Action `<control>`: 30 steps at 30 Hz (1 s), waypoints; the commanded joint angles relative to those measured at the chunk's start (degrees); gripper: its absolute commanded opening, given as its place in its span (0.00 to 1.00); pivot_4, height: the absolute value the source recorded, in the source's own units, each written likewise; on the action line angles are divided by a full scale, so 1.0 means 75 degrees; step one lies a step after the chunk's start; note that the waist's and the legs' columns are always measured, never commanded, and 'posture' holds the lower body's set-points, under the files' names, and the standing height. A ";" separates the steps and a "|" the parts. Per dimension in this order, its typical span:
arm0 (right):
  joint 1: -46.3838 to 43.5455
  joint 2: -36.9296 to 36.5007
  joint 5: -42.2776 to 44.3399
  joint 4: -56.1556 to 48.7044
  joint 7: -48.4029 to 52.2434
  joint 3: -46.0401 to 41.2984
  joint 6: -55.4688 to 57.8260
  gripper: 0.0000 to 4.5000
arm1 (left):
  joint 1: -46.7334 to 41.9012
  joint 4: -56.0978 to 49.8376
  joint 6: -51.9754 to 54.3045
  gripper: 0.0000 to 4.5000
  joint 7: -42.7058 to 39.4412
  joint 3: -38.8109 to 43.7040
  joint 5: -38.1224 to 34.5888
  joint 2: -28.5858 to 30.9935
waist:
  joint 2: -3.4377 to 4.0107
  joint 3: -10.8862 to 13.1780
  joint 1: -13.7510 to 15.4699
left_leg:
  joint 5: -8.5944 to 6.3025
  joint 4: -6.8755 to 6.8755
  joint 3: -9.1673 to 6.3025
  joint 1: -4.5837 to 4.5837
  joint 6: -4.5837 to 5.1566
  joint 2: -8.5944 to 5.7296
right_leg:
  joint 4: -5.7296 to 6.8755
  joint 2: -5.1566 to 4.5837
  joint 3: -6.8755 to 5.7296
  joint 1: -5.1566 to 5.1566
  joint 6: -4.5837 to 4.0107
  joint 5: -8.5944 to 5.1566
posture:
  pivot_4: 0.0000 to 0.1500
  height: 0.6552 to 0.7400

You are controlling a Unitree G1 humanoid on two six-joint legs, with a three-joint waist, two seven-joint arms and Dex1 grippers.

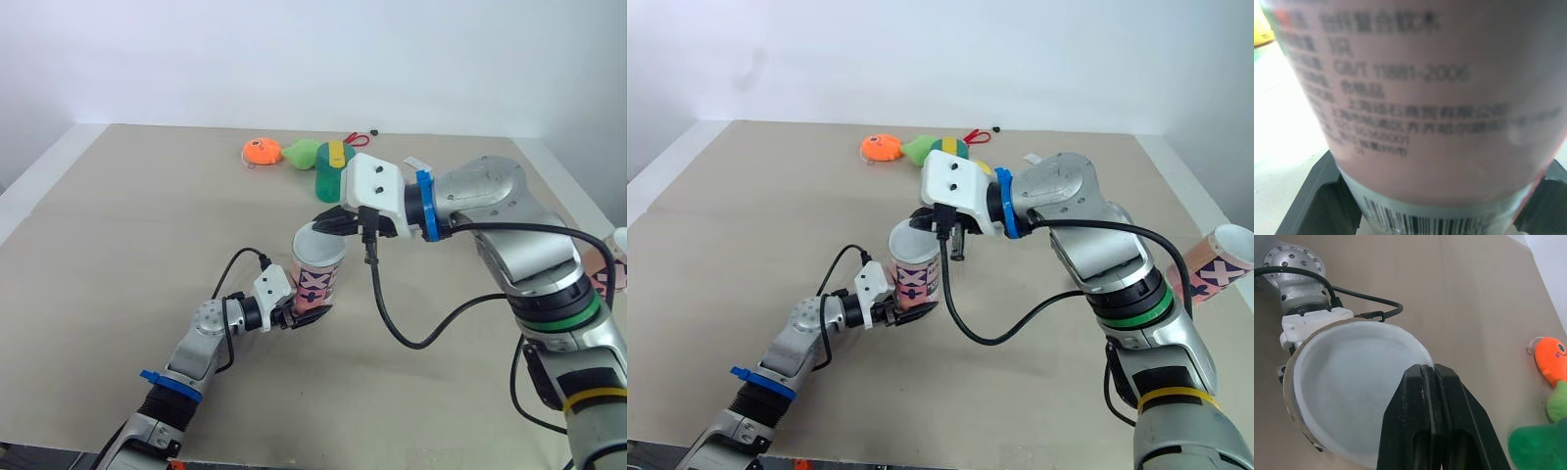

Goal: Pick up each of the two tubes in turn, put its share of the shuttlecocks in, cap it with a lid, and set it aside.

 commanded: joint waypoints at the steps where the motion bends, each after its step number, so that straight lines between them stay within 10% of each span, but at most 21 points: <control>1: 0.0025 0.0113 0.0069 -0.0167 -0.0012 0.0069 -0.0030 0.01 | 0.0248 0.0421 0.0402 0.72 -0.0065 -0.0312 0.0199 0.0014 | 0.0000 0.0000 0.0000 | 0.0000 0.0000 0.0000 0.0000 0.0000 0.0000 | 0.0000 0.0000 0.0000 0.0000 0.0000 0.0000 | 1.00 1.00; 30: -0.0192 -0.0189 0.0257 -0.0298 -0.0074 -0.0363 -0.0094 0.01 | 0.0283 0.0413 0.0399 0.72 -0.0083 -0.0342 0.0215 0.0012 | -0.0001 0.0002 0.0004 | 0.0000 -0.0005 0.0001 -0.0009 0.0000 -0.0003 | -0.0005 -0.0006 0.0000 -0.0002 0.0000 -0.0002 | 1.00 1.00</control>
